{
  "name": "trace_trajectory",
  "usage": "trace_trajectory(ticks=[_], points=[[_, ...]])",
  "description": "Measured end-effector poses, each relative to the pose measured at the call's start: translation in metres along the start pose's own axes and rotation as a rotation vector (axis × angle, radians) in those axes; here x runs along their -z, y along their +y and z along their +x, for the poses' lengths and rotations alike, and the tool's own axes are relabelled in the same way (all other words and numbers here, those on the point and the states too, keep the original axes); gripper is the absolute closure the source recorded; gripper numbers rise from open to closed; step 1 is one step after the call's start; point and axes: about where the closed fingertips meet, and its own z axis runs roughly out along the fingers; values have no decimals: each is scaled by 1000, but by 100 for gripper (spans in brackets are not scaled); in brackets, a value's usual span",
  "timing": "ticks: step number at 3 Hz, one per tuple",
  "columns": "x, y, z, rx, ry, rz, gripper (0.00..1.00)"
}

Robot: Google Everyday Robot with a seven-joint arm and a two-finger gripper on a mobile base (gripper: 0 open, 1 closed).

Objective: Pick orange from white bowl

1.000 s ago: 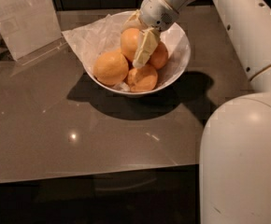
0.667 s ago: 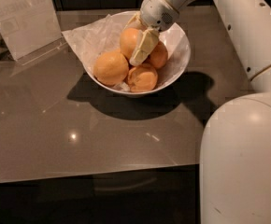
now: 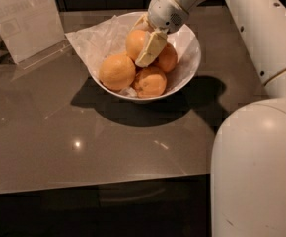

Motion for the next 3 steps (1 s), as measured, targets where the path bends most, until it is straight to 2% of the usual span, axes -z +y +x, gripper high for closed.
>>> trace_trajectory(ticks=[1,2,3], points=[[0,0,0,0,0,0,100],[7,5,-12,32,-55,38,100],[41,34,-33,70,-114,152,100]])
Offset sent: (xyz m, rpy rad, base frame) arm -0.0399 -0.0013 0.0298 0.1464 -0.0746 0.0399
